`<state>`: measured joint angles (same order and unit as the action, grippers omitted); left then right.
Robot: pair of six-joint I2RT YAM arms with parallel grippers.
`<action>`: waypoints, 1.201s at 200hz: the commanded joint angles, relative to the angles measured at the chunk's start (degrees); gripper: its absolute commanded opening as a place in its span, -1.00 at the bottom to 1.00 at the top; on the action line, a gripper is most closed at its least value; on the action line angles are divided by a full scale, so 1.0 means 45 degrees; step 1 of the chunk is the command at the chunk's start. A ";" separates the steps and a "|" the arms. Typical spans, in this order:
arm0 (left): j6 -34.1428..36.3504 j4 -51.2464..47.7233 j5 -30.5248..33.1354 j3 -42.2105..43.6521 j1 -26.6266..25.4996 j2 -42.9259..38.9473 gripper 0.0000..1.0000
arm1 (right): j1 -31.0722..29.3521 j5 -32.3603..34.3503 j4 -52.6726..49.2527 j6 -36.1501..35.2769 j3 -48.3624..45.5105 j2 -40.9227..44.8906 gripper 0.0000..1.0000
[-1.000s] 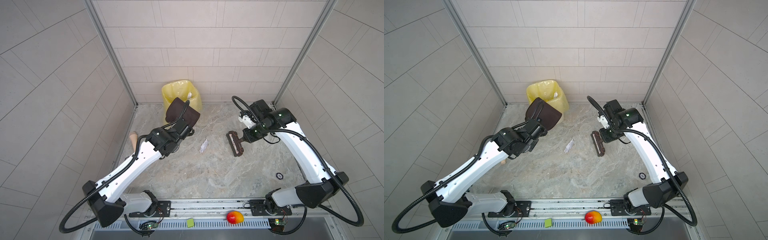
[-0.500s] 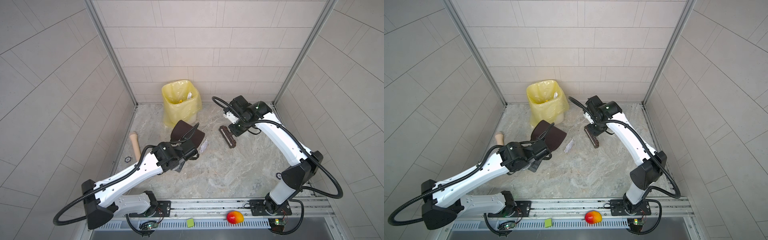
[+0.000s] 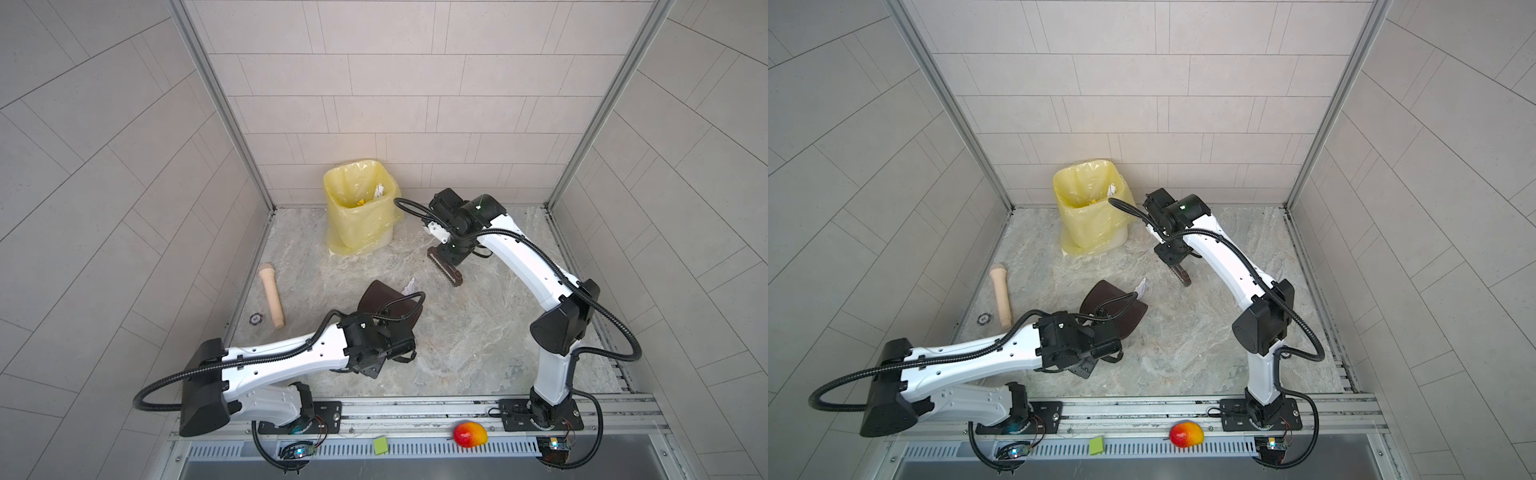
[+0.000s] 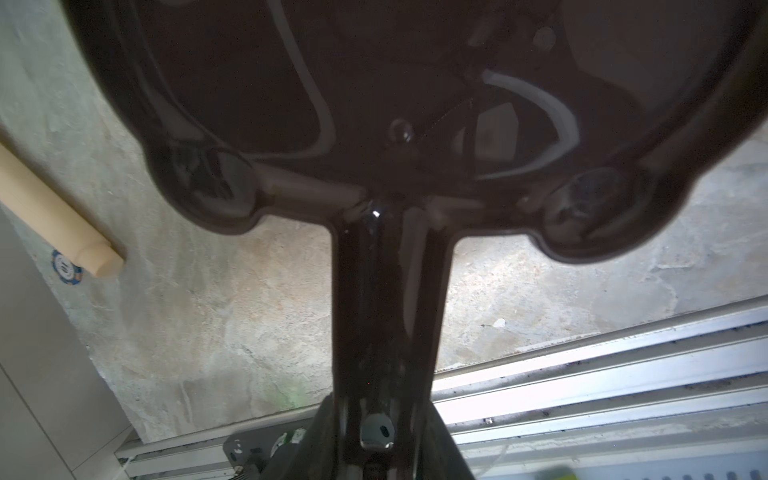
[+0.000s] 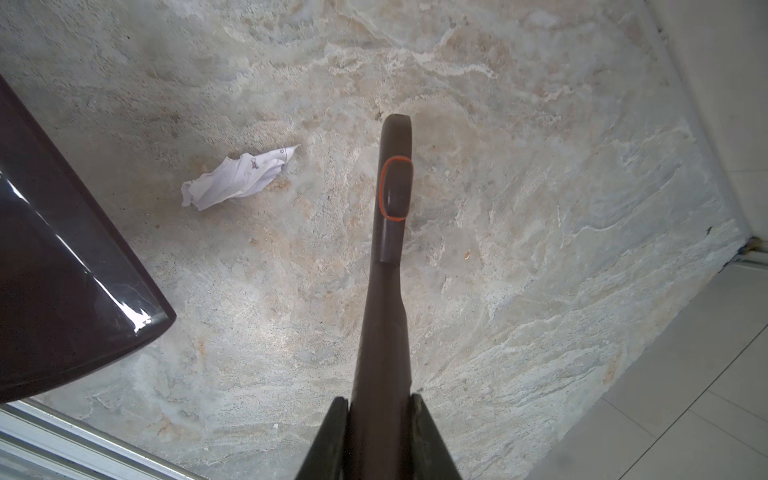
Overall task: Sweep away the paper scraps from the table
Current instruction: 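Lower the dustpan near the remaining white scrap while right brush moves beyond it, then sweep the white scrap into the dustpan with the right gripper's brush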
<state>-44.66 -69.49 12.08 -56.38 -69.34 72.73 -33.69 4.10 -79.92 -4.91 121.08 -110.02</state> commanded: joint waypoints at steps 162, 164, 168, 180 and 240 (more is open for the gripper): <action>-0.1053 0.2894 -0.1535 0.1845 0.0118 0.1748 -1.00 | -0.2473 0.3625 -0.0258 -0.1296 0.2781 -0.3079 -1.00; -0.1051 0.2911 -0.1557 0.1850 0.0131 0.1748 -1.00 | -0.2483 0.3612 -0.0255 -0.1293 0.2781 -0.3088 -1.00; -0.1051 0.2931 -0.1602 0.1886 0.0167 0.1748 -1.00 | -0.2494 0.3597 -0.0248 -0.1310 0.2779 -0.3124 -1.00; -0.1013 0.2987 -0.1707 0.1931 0.0285 0.1729 -1.00 | -0.2542 0.3458 -0.0245 -0.1377 0.2767 -0.3183 -1.00; -0.0626 0.3291 -0.2229 0.2022 0.0761 0.1846 -1.00 | -0.3079 0.2663 -0.0497 -0.1654 0.2583 -0.3118 -1.00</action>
<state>-47.92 -54.85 2.28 -48.03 -66.67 80.47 -45.91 17.30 -80.77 -10.87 132.22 -124.07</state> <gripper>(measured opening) 0.296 0.244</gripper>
